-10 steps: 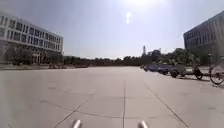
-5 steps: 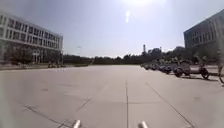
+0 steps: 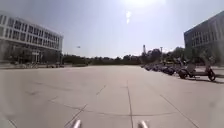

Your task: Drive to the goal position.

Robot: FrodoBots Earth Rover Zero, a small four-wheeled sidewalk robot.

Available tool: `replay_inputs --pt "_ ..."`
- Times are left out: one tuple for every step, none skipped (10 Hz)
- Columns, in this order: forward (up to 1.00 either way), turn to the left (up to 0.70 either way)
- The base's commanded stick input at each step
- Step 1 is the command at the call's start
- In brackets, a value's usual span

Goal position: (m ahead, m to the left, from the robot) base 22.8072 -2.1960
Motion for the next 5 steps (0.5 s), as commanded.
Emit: replay_inputs --pt "0.7 0.0" --pt "0.7 0.0" --pt "0.7 0.0" --pt "0.7 0.0" --pt "0.7 0.0"
